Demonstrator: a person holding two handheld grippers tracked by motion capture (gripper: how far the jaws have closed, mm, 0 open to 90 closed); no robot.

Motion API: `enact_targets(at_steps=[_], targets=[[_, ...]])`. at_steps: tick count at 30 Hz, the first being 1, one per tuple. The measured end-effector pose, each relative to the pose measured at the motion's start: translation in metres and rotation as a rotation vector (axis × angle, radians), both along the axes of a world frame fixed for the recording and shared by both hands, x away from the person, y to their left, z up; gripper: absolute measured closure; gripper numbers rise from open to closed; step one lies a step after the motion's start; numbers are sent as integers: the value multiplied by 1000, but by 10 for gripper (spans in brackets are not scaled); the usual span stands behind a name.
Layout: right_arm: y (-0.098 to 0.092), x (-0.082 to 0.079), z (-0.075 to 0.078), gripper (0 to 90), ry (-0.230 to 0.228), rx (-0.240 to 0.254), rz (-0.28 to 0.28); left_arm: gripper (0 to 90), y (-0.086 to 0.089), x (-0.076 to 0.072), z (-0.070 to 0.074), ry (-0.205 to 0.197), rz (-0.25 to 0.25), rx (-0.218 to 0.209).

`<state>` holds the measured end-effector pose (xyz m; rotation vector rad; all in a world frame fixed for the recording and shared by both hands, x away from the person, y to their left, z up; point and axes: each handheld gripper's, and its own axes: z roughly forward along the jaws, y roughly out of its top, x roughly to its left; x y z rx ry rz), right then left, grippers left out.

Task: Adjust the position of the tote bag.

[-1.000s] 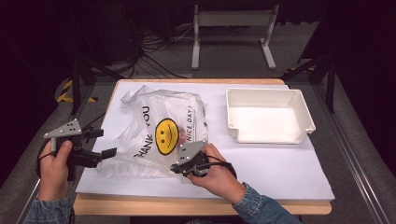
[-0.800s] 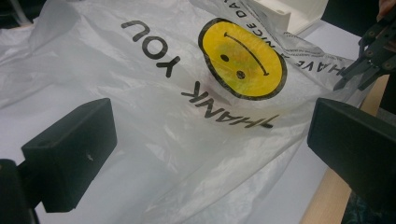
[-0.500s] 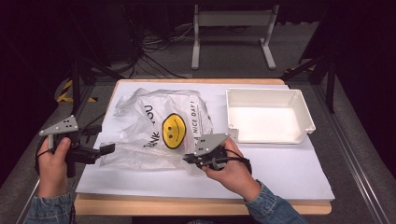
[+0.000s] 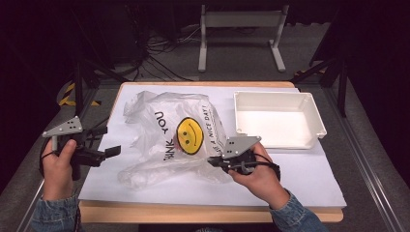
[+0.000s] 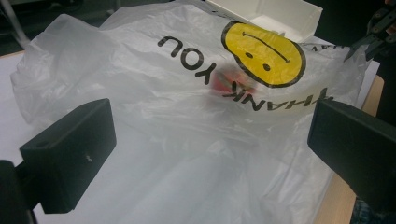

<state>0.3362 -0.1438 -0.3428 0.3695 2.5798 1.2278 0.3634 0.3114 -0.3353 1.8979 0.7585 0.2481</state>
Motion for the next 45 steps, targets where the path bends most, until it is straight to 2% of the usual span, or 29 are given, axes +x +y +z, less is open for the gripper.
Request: enact_targets(at_steps=[6, 20, 30, 32, 34, 39, 43, 45], targets=[[-26, 4, -4, 891, 16, 0, -57, 19, -1, -1, 0, 5, 2, -4], [-85, 18, -10, 888, 65, 34, -177, 19, -1, -2, 0, -1, -1, 9], [-130, 37, -21, 885, 94, 86, -285, 19, -6, -2, 0, 3, -21, 16], [-134, 39, -23, 884, 100, 94, -299, 19, -7, -1, 0, -10, -26, 24], [-142, 44, -28, 883, 114, 115, -323, 19, -10, -1, 0, -7, -33, 18], [-148, 49, -34, 879, 123, 134, -351, 19, -17, 1, -1, -18, -48, 25], [-149, 51, -37, 877, 127, 138, -359, 19, -29, 3, -2, -44, -59, 37], [-150, 51, -38, 876, 128, 145, -360, 19, -36, 6, -2, -84, -49, 40]])
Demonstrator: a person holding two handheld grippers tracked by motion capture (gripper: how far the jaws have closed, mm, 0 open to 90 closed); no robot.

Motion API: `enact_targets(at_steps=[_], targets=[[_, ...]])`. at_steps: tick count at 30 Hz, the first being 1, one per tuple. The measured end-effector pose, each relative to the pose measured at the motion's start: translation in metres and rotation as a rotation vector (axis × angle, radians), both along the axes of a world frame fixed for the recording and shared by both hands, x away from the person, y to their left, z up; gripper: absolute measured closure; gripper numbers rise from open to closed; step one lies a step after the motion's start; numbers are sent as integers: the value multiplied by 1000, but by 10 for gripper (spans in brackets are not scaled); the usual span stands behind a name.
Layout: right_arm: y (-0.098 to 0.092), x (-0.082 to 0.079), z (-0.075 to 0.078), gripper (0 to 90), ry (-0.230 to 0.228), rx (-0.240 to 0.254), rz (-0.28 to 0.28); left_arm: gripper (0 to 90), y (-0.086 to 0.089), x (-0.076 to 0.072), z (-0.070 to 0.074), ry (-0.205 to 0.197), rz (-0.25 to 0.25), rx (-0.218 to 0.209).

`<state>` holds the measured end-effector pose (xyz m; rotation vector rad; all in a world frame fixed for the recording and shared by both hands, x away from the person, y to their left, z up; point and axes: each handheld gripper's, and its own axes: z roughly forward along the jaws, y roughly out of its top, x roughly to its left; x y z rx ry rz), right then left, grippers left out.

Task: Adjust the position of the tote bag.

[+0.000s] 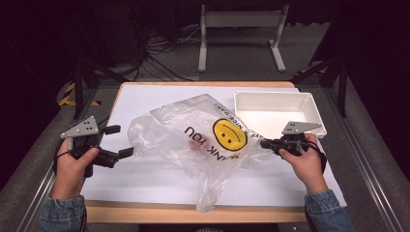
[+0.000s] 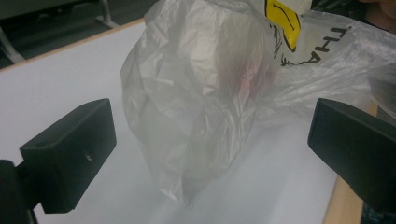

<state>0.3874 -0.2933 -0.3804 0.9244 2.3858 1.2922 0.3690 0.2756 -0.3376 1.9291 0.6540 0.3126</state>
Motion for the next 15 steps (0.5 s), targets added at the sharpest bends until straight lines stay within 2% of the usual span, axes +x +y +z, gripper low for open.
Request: enact_targets(at_steps=[2, 4, 7, 13, 15], targets=[[0, -1, 0, 874, -1, 6, -1, 18, -7, 3, 0, -28, 16, -4], [0, -2, -1, 871, -1, 6, -1, 18, -12, 6, -1, -39, 26, -11], [-1, -3, -1, 869, -2, 10, -3, 17, -19, 14, -5, -31, 49, -20], [0, -5, -3, 866, 2, 11, -6, 16, -27, 32, -15, -49, 74, -21], [0, -6, -3, 864, 3, 13, -6, 28, -31, 39, -20, -39, 61, 4]])
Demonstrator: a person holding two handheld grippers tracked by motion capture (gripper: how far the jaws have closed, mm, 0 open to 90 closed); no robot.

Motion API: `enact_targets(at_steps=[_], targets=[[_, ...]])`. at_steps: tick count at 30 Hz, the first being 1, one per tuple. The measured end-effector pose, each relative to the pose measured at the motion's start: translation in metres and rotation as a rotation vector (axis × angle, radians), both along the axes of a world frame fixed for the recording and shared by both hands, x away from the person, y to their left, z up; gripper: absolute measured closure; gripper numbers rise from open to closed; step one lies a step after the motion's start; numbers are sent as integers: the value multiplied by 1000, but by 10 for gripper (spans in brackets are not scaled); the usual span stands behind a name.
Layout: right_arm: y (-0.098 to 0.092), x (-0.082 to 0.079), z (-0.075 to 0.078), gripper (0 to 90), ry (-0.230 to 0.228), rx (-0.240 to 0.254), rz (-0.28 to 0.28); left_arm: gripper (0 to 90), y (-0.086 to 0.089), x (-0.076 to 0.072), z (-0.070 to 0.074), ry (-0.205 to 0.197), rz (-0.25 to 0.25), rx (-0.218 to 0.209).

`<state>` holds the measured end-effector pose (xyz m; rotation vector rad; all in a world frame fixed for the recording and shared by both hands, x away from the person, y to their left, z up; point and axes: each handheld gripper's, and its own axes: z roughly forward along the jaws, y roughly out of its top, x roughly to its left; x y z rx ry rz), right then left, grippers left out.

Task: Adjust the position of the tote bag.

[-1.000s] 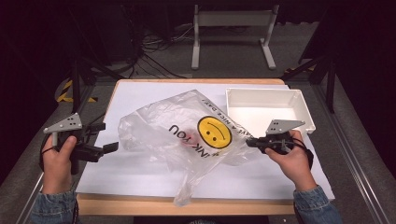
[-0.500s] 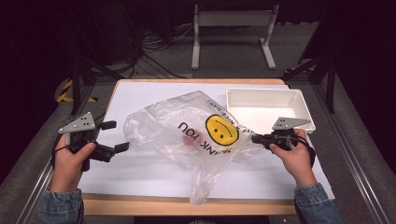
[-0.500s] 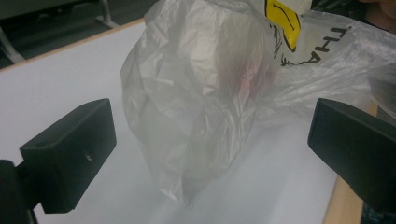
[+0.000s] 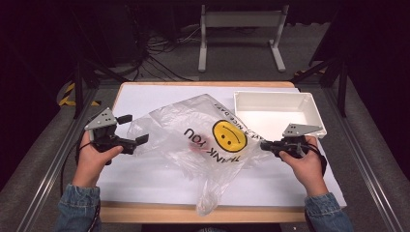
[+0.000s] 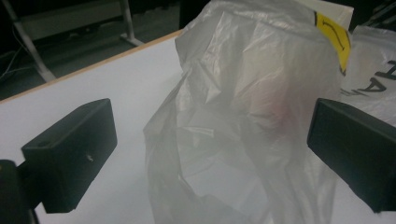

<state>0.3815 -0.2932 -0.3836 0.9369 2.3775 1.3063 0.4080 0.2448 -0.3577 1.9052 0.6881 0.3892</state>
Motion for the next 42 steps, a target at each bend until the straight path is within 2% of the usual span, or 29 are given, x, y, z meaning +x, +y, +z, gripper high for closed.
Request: enact_targets(at_steps=[2, 3, 5, 6, 7, 8, 9, 11, 13, 15, 16, 17, 19, 27, 30, 32, 35, 38, 42], targets=[[0, 0, 0, 864, -1, 0, 0, 38, -2, 2, -2, 6, -5, 5], [1, -1, 0, 862, -1, 1, 0, 115, -5, 5, -5, 11, -30, 13], [1, -1, -1, 861, 0, 1, 1, 210, -6, 6, -6, 14, -42, 17], [1, -1, -1, 861, 0, 1, 1, 210, -7, 5, -5, 20, -55, 22], [1, -2, -1, 861, 1, 1, 2, 344, -7, 5, -4, 22, -69, 26], [0, -2, -1, 861, 1, 1, 2, 433, -6, 3, -3, 31, -74, 28], [0, -3, -1, 861, 1, 3, 3, 582, -6, 0, -2, 48, -83, 27], [0, -3, -1, 861, 0, 5, 6, 811, -4, -6, 4, 72, -96, 19], [1, -3, 0, 861, -3, 9, 11, 883, -1, -13, 11, 71, -100, 19], [3, -3, 1, 861, -8, 10, 16, 896, 2, -22, 21, 71, -119, 5], [3, -3, 1, 861, -8, 10, 16, 898, 2, -22, 21, 71, -119, 5], [3, -2, 2, 861, -10, 11, 20, 898, 5, -33, 31, 69, -147, -10], [7, -1, 4, 861, -17, 13, 30, 899, 7, -43, 40, 62, -169, -22], [20, 7, 5, 860, -22, 17, 73, 900, 16, -86, 68, 15, -212, -17], [28, 10, 6, 859, -22, 19, 96, 900, 21, -102, 77, 11, -222, -7], [33, 13, 5, 857, -22, 21, 112, 899, 22, -108, 78, 30, -223, -1], [40, 17, 4, 842, -18, 14, 126, 897, 21, -108, 75, 55, -213, 13], [44, 20, 2, 795, -19, 8, 124, 894, 19, -103, 70, 67, -209, -16], [45, 19, 2, 706, -27, 12, 115, 893, 15, -97, 68, 56, -200, -35]])
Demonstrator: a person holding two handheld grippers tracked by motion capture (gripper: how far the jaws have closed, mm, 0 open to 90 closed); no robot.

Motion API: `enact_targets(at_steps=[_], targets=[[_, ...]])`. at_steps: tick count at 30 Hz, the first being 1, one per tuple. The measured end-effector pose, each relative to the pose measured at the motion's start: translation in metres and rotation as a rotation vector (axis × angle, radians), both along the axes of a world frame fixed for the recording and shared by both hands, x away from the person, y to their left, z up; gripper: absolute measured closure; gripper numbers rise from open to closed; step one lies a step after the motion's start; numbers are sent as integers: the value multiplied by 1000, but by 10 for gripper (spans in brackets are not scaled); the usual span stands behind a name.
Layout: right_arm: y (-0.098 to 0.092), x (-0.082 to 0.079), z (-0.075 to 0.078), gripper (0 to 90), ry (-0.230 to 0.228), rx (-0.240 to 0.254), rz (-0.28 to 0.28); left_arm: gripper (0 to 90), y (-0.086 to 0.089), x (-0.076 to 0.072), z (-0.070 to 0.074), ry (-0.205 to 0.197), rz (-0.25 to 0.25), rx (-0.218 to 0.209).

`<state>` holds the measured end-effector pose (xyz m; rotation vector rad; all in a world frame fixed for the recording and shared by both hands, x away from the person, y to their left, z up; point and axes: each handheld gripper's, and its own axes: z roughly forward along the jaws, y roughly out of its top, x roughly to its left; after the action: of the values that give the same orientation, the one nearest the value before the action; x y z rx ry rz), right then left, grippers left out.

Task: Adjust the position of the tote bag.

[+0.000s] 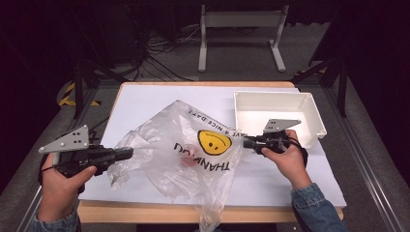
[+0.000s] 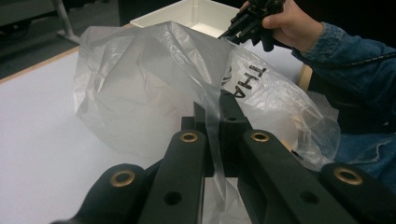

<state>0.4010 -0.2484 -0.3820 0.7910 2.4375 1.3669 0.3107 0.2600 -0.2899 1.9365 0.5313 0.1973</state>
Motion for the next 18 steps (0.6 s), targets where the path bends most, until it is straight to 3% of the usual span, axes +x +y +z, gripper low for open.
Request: enact_targets(at_steps=[2, 4, 7, 11, 13, 18], targets=[[-1, 0, 1, 666, -10, 1, -6, 893, -1, 2, -1, -1, 0, -6], [-4, -3, 3, 496, -15, -7, -10, 893, -4, 5, -1, 2, 2, -14], [-7, -7, 7, 365, -29, -24, -12, 893, -7, 8, -1, -6, 2, -27], [-10, -16, 19, 242, 3, -92, 28, 893, -11, 11, -2, -9, 12, -49], [-10, -23, 26, 233, -9, -113, 49, 893, -13, 14, -2, -8, 14, -57], [-5, -37, 46, 215, -65, -83, 70, 893, -17, 19, -3, -7, 20, -79]])
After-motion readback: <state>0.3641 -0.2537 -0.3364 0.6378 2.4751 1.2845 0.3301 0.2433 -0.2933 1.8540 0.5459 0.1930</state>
